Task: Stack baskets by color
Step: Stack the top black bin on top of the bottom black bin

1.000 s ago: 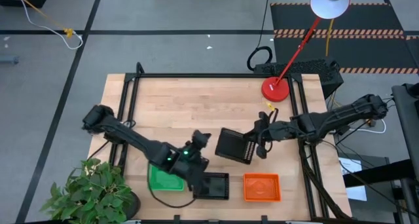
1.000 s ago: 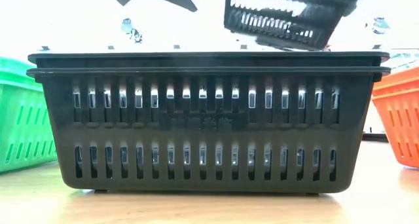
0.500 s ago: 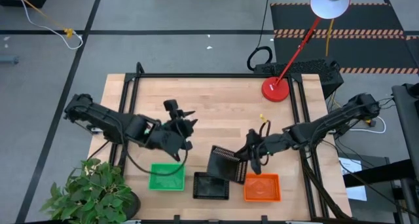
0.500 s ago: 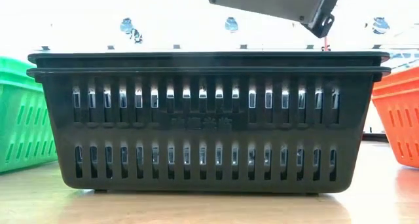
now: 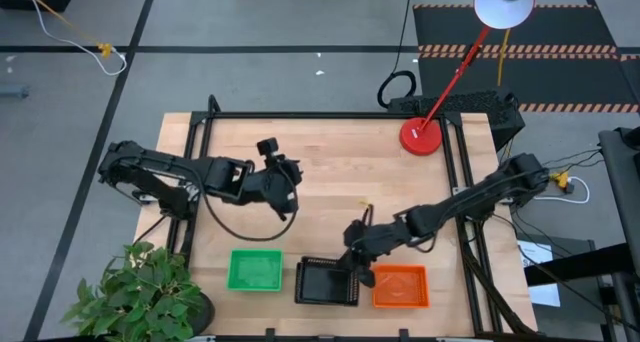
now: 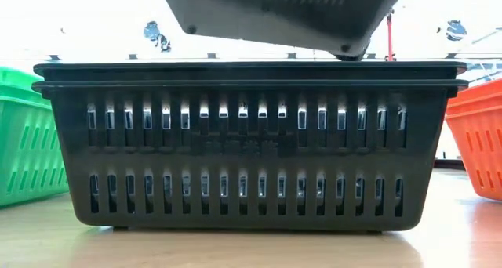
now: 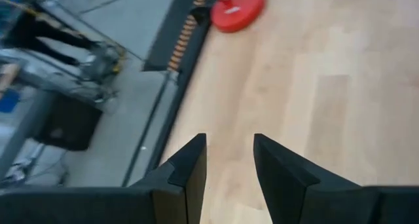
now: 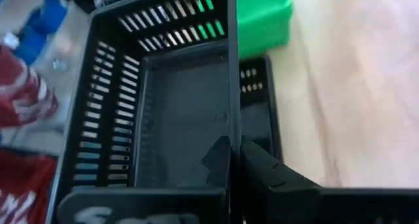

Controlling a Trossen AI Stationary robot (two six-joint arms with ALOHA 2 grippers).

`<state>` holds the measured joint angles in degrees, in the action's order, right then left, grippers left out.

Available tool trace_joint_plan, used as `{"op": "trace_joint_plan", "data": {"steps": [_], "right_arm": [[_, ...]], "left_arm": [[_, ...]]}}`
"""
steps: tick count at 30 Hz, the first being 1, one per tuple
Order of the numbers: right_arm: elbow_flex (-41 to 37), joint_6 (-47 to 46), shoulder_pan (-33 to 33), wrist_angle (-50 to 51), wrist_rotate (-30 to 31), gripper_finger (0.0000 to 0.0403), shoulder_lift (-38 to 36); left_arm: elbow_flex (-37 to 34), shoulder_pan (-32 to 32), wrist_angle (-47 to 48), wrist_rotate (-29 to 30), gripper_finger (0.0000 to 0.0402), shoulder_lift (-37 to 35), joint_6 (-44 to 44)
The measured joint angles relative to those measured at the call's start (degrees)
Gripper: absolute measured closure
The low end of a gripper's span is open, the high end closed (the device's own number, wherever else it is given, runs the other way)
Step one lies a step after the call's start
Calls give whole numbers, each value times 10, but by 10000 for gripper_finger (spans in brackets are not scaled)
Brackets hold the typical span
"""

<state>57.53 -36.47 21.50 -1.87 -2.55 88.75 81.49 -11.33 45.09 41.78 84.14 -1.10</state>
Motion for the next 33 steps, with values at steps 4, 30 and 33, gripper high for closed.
{"op": "trace_joint_plan", "data": {"steps": [4, 30, 33], "right_arm": [[43, 9, -12, 39, -21, 395, 44], [49, 46, -30, 64, -44, 390, 87], [49, 47, -31, 64, -31, 390, 87]], "left_arm": [[0, 5, -2, -59, 273, 0, 25], [0, 4, -3, -94, 273, 0, 10], [0, 4, -3, -94, 273, 0, 10]]}}
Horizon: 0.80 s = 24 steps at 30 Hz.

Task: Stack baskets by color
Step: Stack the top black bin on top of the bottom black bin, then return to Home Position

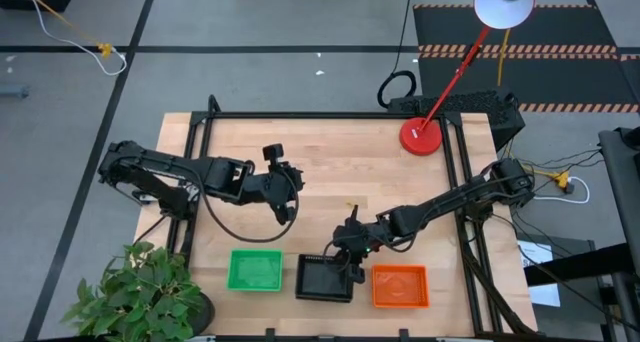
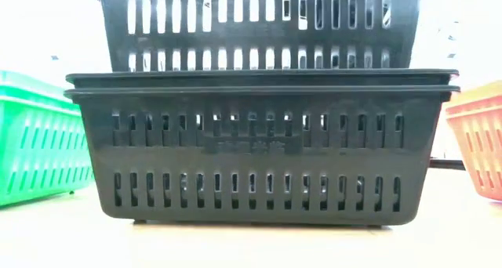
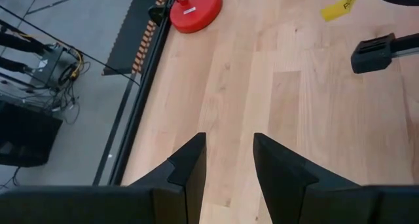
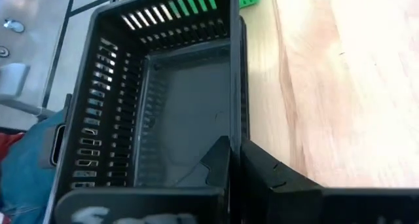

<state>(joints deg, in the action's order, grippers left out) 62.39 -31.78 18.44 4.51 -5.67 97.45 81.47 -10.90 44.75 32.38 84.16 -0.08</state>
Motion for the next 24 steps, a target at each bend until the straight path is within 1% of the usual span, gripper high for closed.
{"op": "trace_joint_plan", "data": {"steps": [10, 12, 15, 20, 24], "right_arm": [[0, 12, 0, 0, -1, 388, 0], [0, 12, 0, 0, -1, 383, 0], [0, 13, 0, 0, -1, 363, 0], [-1, 40, 0, 9, -4, 311, -7], [-1, 72, -1, 18, -3, 275, -43]], "left_arm": [[0, 0, 0, 0, 273, 0, 0], [0, 0, 0, 0, 273, 0, -1], [0, 0, 0, 0, 273, 0, -5], [0, 0, 0, 0, 273, 0, -7], [0, 0, -3, 0, 273, 0, -6]]}}
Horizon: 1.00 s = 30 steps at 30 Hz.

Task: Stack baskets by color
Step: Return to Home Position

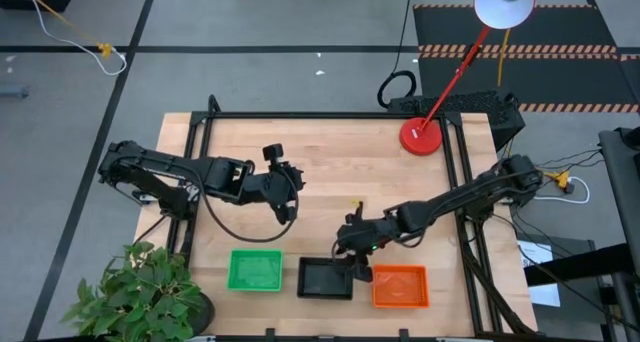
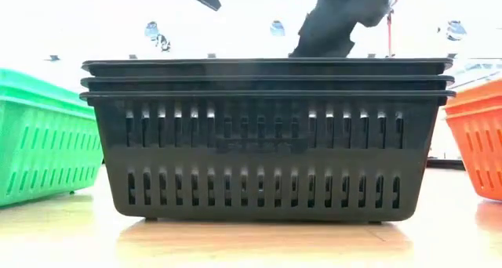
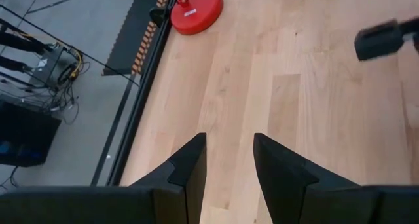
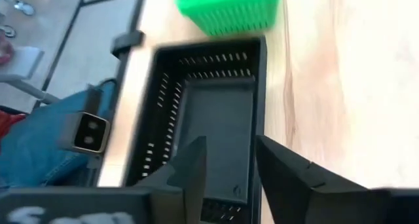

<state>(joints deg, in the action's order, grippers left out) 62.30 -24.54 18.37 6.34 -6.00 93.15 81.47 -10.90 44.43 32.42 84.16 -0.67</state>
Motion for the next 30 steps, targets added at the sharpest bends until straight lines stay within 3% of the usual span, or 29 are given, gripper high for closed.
{"op": "trace_joint_plan", "data": {"steps": [5, 14, 18, 23, 30], "right_arm": [[0, 53, 1, 18, 18, 256, -80], [0, 241, 26, 147, 157, 265, -223], [-25, 274, 27, 155, 203, 288, -265], [-119, 337, 15, 77, 249, 331, -332], [-245, 405, -28, -33, 255, 393, -430]], "left_arm": [[0, 6, -25, 0, 273, 0, 19], [-18, 26, -42, -2, 273, -17, 25], [-83, 33, -122, -14, 273, -63, 61], [-182, 59, -232, -62, 273, -143, 89], [-325, 80, -373, -114, 277, -234, 98]]}}
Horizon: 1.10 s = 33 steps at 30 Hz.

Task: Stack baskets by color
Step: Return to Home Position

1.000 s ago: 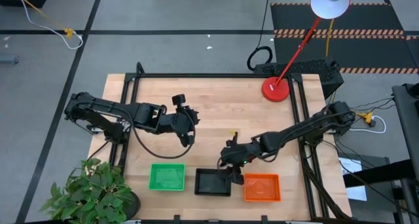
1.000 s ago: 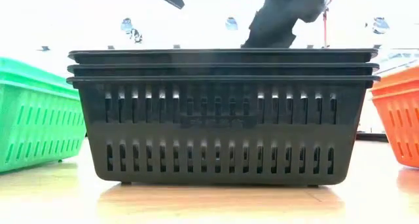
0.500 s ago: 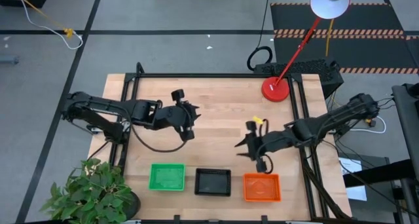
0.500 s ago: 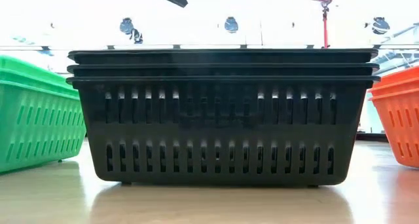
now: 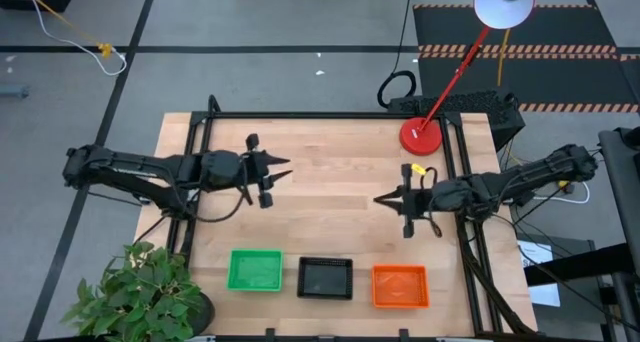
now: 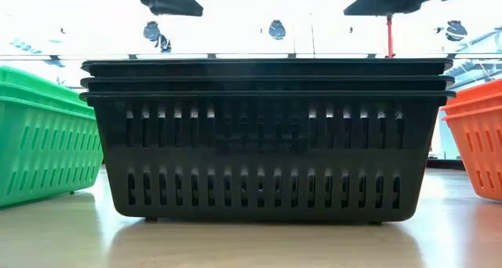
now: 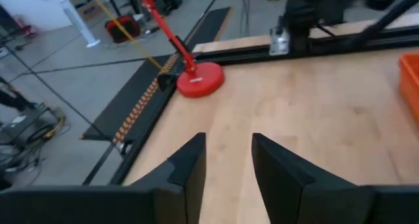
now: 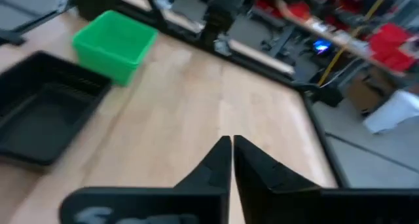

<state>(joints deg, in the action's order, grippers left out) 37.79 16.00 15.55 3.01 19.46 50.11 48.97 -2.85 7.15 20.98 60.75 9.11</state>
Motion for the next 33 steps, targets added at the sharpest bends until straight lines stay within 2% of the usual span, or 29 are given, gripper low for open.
{"op": "trace_joint_plan", "data": {"steps": [3, 6, 8, 10, 19, 24, 28, 33], "right_arm": [[-47, 18, -18, -55, 0, 399, -31], [-87, 48, -29, -107, -2, 397, -49], [-105, 66, -33, -134, -1, 400, -58], [-118, 72, -33, -159, -3, 402, -62], [-211, -5, -31, -180, -24, 402, -77], [-294, -8, -31, -293, -31, 402, -77], [-341, 20, -31, -370, -31, 402, -84], [-367, 32, -31, -397, -27, 403, -112]], "left_arm": [[-54, -5, -41, -17, 301, -29, -2], [-104, -14, -76, -49, 345, -59, 0], [-131, -21, -84, -63, 380, -79, 3], [-153, -28, -82, -67, 394, -102, 2], [-256, -52, -120, -65, 396, -214, 9], [-309, -45, -130, -64, 386, -271, 16], [-341, -35, -138, -65, 397, -308, 17], [-379, -26, -150, -97, 392, -346, 24]]}}
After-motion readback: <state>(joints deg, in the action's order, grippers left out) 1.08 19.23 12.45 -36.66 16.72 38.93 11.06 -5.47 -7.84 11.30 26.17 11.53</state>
